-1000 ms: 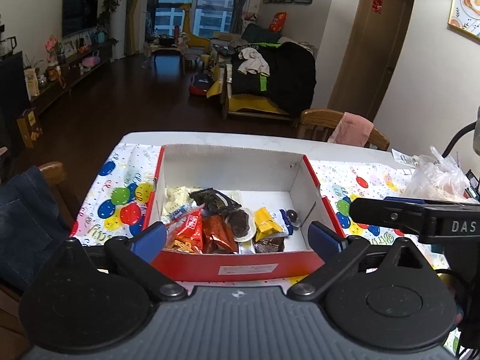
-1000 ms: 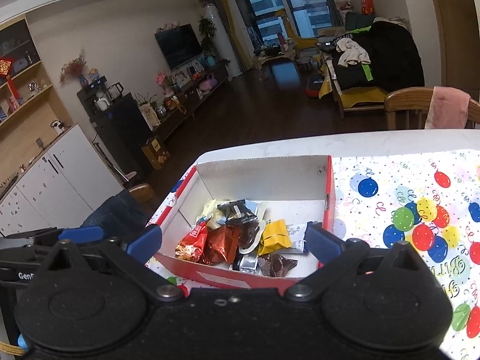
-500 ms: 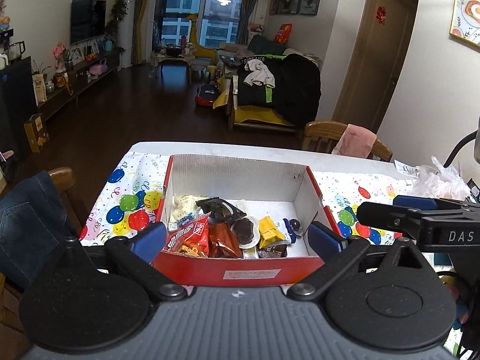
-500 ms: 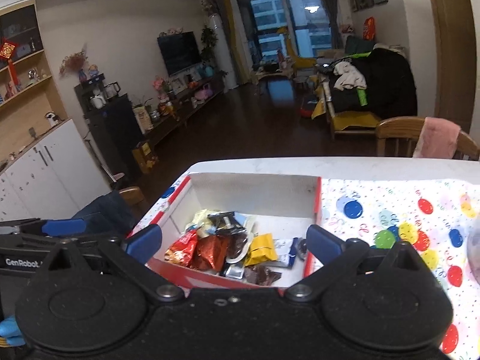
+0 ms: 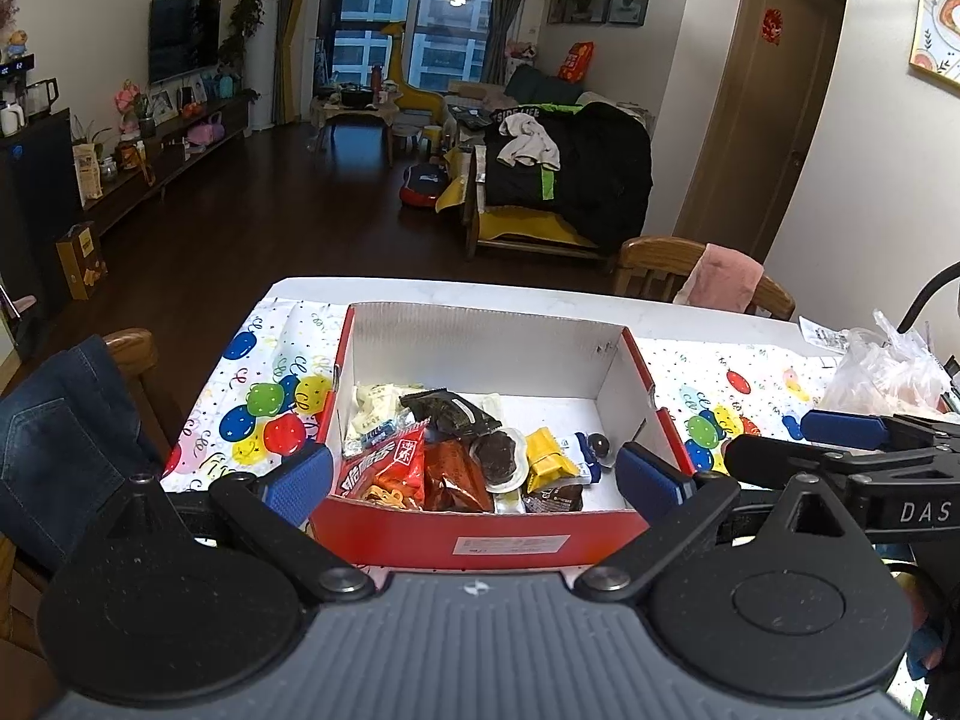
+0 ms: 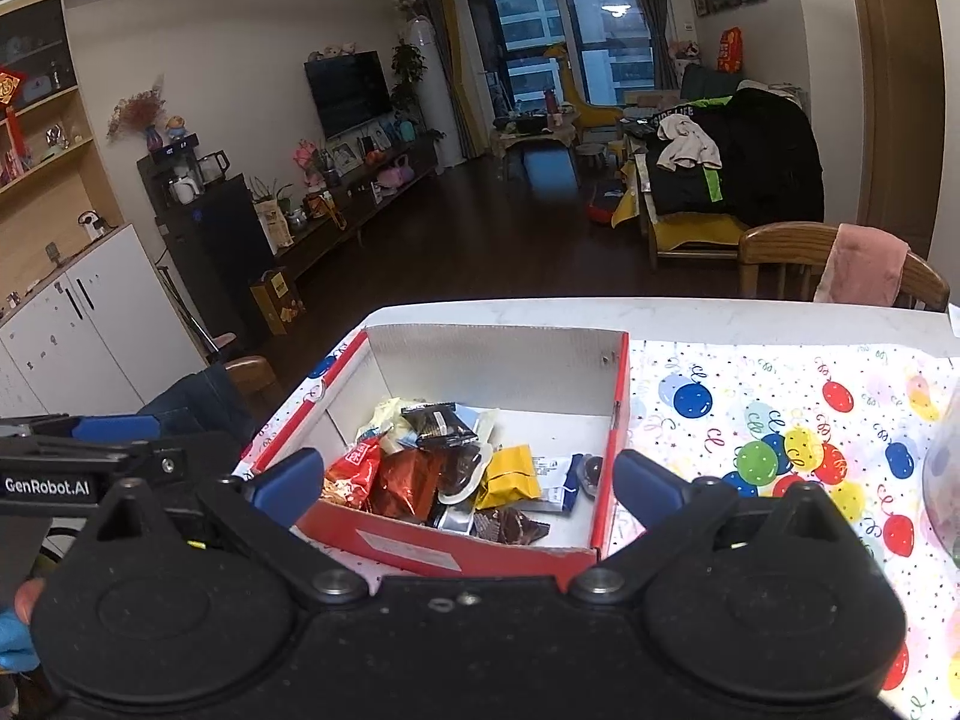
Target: Organize snacks
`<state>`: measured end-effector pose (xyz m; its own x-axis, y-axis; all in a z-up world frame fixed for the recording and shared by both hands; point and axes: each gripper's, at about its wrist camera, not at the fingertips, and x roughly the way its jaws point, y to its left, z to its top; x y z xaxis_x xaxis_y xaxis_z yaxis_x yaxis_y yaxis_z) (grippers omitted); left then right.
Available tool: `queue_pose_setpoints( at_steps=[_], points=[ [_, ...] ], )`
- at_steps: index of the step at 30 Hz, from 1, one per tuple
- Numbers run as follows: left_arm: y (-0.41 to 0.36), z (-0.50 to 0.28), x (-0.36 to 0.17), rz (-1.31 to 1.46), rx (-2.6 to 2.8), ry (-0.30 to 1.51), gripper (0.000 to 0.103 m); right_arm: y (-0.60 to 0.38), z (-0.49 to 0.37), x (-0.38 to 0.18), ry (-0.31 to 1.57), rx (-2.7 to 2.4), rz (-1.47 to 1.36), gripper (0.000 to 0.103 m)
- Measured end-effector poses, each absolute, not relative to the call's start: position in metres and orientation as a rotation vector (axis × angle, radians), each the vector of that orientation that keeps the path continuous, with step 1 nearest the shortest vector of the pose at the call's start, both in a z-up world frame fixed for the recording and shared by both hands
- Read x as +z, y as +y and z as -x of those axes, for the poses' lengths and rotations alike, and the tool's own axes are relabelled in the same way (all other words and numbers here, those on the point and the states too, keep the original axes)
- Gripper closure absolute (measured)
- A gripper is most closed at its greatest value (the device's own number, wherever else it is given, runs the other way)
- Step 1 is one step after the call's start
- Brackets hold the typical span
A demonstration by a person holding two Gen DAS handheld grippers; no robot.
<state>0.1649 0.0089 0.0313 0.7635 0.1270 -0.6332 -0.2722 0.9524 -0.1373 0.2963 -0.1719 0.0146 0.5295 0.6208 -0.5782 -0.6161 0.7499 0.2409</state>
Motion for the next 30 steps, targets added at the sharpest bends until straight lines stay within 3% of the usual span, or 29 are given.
queue_pose_setpoints(
  at_steps=[30],
  points=[
    [0.0009,-0.1670,0.0313,0.202,0.211,0.675,0.002,-0.1741,-0.3024,0.0099,0.730,0.763,-0.041,0.000]
  ],
)
